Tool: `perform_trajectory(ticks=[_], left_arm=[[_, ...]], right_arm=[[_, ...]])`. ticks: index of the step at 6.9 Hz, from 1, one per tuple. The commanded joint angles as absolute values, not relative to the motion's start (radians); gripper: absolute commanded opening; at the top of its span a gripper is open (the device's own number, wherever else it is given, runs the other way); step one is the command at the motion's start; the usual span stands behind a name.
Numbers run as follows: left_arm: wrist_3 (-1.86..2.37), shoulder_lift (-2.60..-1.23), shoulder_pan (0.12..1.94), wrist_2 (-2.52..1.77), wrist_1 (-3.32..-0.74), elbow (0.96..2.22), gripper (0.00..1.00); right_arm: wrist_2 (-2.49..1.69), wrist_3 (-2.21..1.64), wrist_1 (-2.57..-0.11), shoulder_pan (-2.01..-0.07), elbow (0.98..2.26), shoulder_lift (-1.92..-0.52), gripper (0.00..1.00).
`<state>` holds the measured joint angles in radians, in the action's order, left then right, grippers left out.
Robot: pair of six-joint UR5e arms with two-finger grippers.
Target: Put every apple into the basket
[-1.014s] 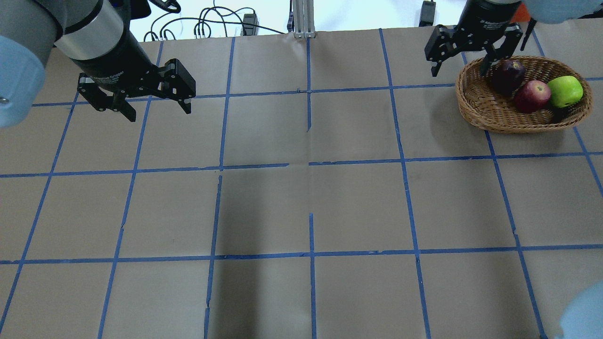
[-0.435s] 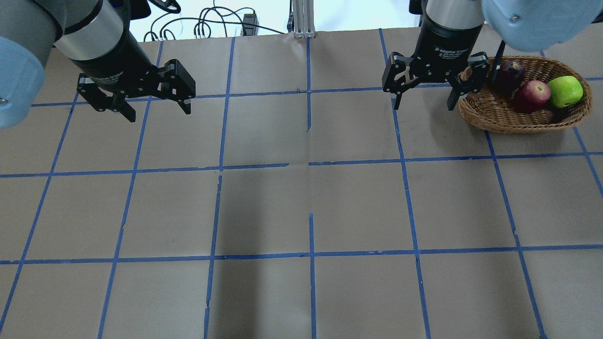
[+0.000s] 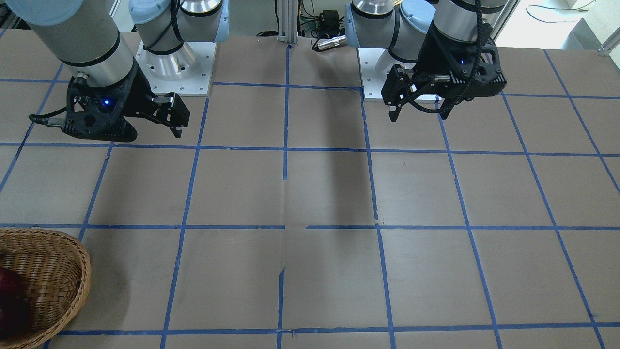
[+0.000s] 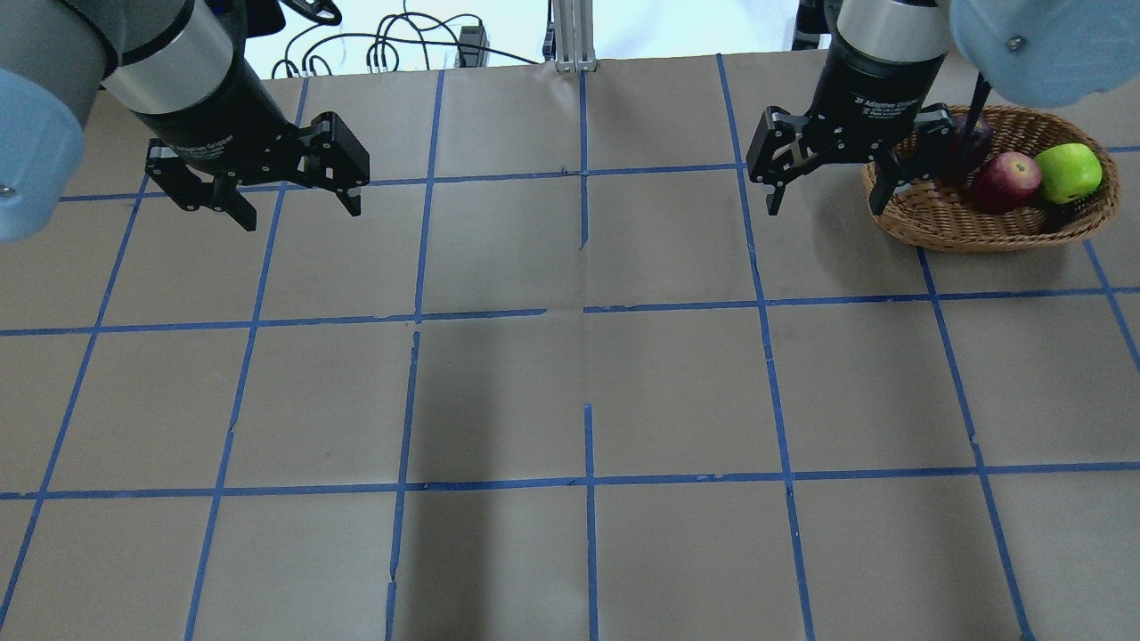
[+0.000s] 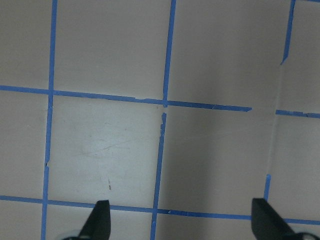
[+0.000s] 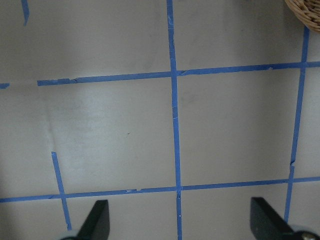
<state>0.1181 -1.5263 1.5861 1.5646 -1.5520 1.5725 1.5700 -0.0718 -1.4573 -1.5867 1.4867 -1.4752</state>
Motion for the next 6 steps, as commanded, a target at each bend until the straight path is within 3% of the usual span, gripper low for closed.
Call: perform_trajectory(ticks=[1, 6], left_arm=[[0.118, -1.526, 1.586, 1.565, -1.551, 1.572, 1.0], [0.118, -1.526, 1.585, 1.565, -1.551, 1.572, 1.0]], right_arm=[[1.572, -0.066, -1.518, -1.572, 1.543, -1.506, 1.0], [1.566, -0.043, -1.513, -1.54, 1.543, -1.543, 1.0]])
